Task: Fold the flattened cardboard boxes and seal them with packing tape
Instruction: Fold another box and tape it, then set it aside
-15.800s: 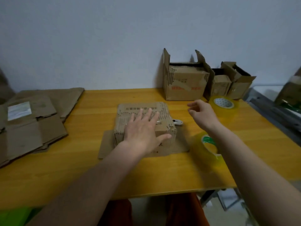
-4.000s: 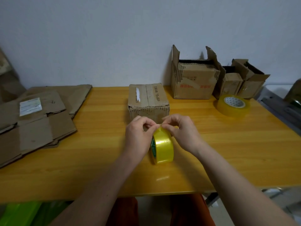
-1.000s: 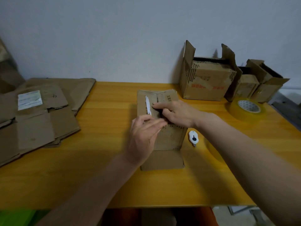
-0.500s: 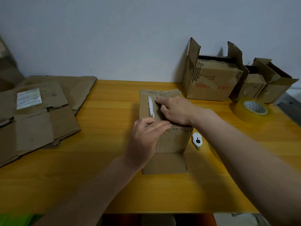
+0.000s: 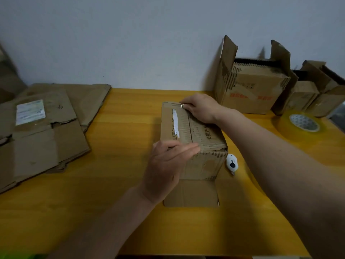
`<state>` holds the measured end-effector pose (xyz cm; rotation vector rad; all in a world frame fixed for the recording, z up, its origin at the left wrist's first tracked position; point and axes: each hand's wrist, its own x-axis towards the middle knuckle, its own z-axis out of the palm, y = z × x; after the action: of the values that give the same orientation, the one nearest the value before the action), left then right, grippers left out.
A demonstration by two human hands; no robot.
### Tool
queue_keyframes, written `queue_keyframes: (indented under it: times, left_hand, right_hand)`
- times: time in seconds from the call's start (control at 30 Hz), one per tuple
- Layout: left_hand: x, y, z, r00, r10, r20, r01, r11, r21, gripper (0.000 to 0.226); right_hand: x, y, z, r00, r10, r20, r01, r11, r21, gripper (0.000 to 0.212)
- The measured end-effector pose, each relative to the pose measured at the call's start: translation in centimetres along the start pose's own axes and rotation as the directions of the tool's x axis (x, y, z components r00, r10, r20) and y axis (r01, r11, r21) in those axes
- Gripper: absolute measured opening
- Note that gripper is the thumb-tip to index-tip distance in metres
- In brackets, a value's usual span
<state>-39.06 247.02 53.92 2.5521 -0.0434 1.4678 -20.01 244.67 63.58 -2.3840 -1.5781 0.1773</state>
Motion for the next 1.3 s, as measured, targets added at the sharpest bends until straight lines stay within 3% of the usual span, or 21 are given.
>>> queue_keyframes:
  times: [0.07,0.2,0.33,0.4,0.5,0.63,0.73,0.87,1.0,1.1,1.2,1.3]
  left_hand:
    - [0.0,-0.2,0.1,1.000,0.013,-0.014,-0.013,1.000,-0.009,0.027]
    - [-0.1,-0.4,0.2,1.000,0.017,-0.020,-0.017,0.999,-0.030,0.025]
    - [-0.1,-0.2,0.1,1.000,0.006,0.013,-0.006,0.999,-0.033,0.023]
    - [0.2,0.3,0.2,0.999,-0.052,0.007,0.052,0.999,-0.006,0.024]
    - [0.6,1.1,0.4,0.991,-0.135,-0.016,0.136,0.988,0.076,0.020]
    - [0.7,1.4,0.4,0.990,-0.138,-0.041,0.141,0.987,0.080,0.020]
    - [0.7,1.5,0.3,0.988,-0.147,-0.041,0.149,0.988,0.041,0.021]
    - [1.0,1.6,-0.2,0.991,-0.135,0.015,0.135,0.990,0.031,0.024]
    - [1.7,2.8,-0.6,0.991,-0.130,0.020,0.125,0.980,0.158,0.030]
    - [2.1,5.6,-0.5,0.999,-0.039,-0.005,0.040,0.995,0.087,0.037]
    - [0.6,8.2,1.4,0.986,0.091,0.139,-0.080,0.994,-0.079,0.031]
    - [-1.6,9.5,3.8,0.898,-0.001,0.441,0.080,0.984,-0.160,0.026]
  right_hand:
    - [0.5,0.3,0.1,1.000,0.013,0.015,-0.012,0.999,-0.036,0.030]
    - [1.3,1.0,-0.3,0.996,0.060,0.072,-0.064,0.996,0.061,0.034]
    - [1.6,0.1,-0.2,0.988,0.078,0.130,-0.064,0.992,-0.109,0.046]
    - [1.5,-0.4,0.0,0.990,0.073,0.117,-0.053,0.986,-0.160,0.054]
    - [0.4,-0.2,0.0,0.996,0.047,0.074,-0.037,0.991,-0.130,0.049]
    - [-3.0,0.9,0.6,0.997,0.049,0.054,-0.038,0.984,-0.173,0.051]
    - [-5.6,1.2,0.9,0.989,0.138,0.050,-0.140,0.990,0.033,0.049]
    - [-9.5,1.4,0.1,0.976,0.211,-0.055,-0.168,0.890,0.425,0.054]
    - [-13.6,2.9,-0.2,0.954,0.280,-0.105,-0.212,0.881,0.424,0.053]
    - [-16.2,4.4,-0.2,0.936,0.331,-0.116,-0.263,0.881,0.393,0.046]
    - [-18.9,6.2,0.1,0.913,0.382,-0.141,-0.315,0.882,0.351,0.039]
    - [-21.9,7.8,0.9,0.889,0.434,-0.148,-0.380,0.878,0.292,0.034]
